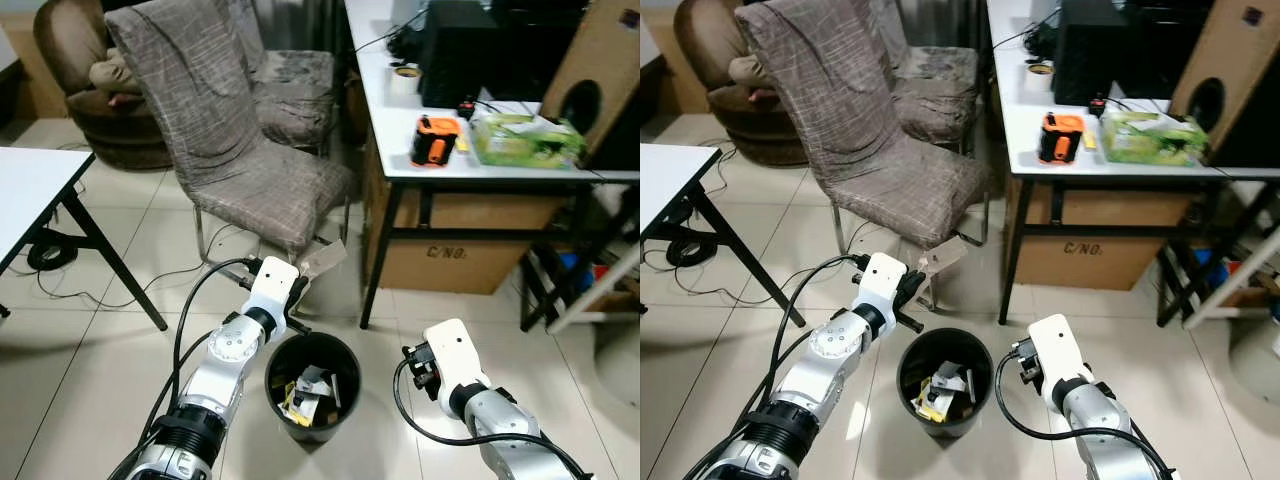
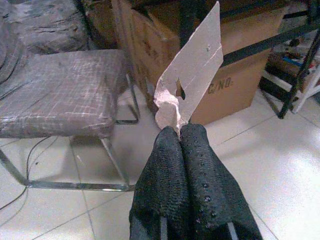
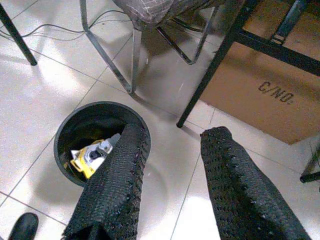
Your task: Picking trash to rubbish bin
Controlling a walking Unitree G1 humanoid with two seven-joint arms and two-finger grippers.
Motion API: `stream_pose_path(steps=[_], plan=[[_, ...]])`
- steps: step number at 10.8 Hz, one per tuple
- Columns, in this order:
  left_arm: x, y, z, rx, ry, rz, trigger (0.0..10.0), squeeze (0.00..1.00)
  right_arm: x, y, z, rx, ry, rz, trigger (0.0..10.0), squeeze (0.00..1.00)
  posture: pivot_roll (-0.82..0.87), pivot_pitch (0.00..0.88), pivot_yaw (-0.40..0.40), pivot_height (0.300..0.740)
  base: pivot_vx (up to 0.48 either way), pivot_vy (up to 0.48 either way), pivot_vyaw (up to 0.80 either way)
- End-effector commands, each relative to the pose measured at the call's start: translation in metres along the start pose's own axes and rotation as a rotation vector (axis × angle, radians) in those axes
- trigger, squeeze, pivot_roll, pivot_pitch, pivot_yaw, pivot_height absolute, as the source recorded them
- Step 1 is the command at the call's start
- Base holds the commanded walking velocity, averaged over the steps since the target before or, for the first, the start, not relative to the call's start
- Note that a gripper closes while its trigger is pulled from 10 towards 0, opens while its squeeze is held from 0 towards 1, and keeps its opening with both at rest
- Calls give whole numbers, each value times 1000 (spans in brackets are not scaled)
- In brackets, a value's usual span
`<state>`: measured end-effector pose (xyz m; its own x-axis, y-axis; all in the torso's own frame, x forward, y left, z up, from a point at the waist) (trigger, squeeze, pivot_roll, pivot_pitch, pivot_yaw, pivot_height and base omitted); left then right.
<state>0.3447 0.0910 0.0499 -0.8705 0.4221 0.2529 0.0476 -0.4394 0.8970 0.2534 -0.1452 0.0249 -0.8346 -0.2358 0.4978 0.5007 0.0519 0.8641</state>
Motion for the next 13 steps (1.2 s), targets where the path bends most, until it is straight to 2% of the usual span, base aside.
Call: stream_pose_path(steps=[1,8,10,13], plan=[[-1,2,4,-10,-1,-9,10000,0,-2,1,1,12,10,7,10000,0,-149,7,16,740,322,0,0],[-4,7,1,-23,-21,-23,10000,0,-4,3,0,19,4,2,10000,0,-151,1,23,740,317,0,0],[-4,7,2,-23,-22,-24,10000,0,-4,1,-1,-8,-5,10,10000,0,-151,2,24,740,324,0,-591],[-4,8,2,-25,-26,-26,10000,0,-4,2,-2,11,-9,7,10000,0,-151,1,28,740,330,0,0]])
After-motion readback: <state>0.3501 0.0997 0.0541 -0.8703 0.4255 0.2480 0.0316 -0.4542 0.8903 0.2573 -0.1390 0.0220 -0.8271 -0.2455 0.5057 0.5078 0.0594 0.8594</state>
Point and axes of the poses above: a point about 5 cm out from each wrist's last joint towards the gripper, its own x axis pointing back from the gripper into the wrist, its own y axis along the axis of the wrist's last joint, z = x × y, the point moved 4 cm from there along -x, pointing out of the wrist towards the gripper, and after that the axes turned 15 degrees about -x, right-handed, at the moved point
